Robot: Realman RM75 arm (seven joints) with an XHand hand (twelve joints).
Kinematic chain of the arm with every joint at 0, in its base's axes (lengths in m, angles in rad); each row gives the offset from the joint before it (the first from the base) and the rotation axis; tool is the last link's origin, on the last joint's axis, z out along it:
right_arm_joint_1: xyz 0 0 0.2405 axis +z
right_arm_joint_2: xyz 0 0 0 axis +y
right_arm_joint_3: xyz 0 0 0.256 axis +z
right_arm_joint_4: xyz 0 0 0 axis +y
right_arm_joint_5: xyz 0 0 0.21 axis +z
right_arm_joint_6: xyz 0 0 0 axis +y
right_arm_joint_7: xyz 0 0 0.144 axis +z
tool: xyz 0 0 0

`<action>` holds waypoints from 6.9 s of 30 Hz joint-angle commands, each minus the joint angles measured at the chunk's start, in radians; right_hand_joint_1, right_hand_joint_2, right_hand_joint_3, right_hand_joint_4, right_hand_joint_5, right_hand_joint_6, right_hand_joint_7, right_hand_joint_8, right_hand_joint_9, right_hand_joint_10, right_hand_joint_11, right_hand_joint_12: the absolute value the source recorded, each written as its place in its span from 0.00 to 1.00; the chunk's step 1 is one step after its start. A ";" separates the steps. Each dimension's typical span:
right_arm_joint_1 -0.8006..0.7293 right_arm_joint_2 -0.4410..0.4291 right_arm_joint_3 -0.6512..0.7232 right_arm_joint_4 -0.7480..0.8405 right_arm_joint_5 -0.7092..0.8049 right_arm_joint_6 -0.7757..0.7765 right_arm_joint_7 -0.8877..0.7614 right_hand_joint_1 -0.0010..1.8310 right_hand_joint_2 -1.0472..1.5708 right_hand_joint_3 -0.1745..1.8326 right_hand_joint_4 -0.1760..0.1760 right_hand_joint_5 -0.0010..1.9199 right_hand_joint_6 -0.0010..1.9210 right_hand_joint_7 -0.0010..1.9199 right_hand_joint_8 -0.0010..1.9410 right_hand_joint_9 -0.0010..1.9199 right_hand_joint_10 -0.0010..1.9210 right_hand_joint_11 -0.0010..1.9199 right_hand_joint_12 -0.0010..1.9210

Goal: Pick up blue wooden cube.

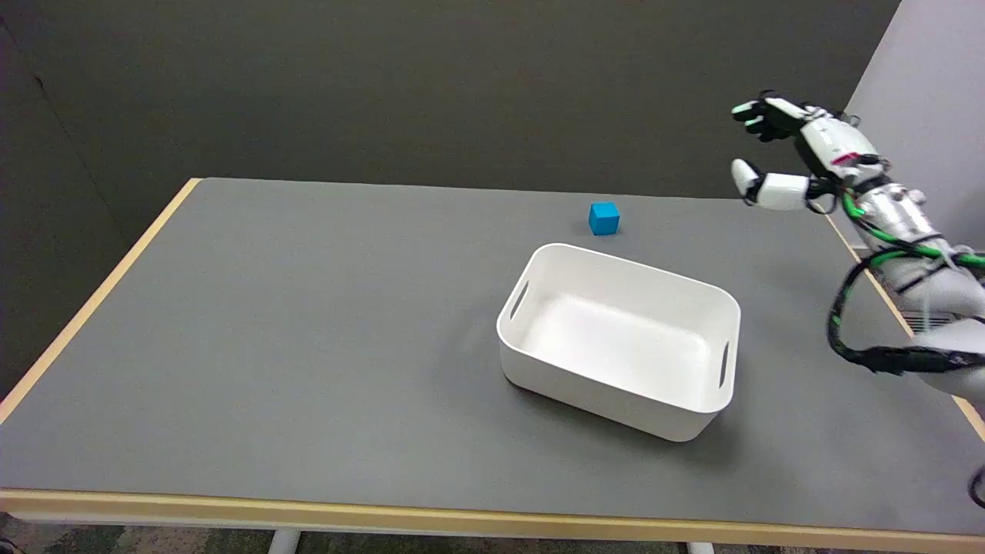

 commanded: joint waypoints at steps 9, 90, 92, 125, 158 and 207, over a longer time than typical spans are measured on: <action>0.592 -0.201 -0.568 0.231 -0.002 -0.227 -0.253 0.32 0.67 0.54 0.88 0.17 0.35 0.26 0.28 0.24 0.49 0.11 0.66; 0.804 -0.435 -0.714 0.671 -0.001 -0.459 -0.391 0.30 0.66 0.55 0.82 0.13 0.25 0.19 0.20 0.17 0.38 0.07 0.61; 0.812 -0.443 -0.719 0.670 -0.001 -0.453 -0.391 0.30 0.66 0.55 0.82 0.13 0.25 0.19 0.20 0.17 0.38 0.07 0.61; 0.802 -0.469 -0.723 0.663 -0.001 -0.482 -0.387 0.31 0.66 0.55 0.82 0.13 0.26 0.20 0.20 0.18 0.39 0.08 0.63; 0.802 -0.458 -0.714 0.653 -0.001 -0.438 -0.391 0.49 0.72 0.53 0.89 0.14 0.52 0.31 0.42 0.27 0.53 0.19 0.74; 0.346 -0.254 0.130 0.280 0.287 -0.333 -0.217 0.64 0.81 0.34 0.00 0.33 0.83 0.36 0.83 0.43 0.84 0.26 1.00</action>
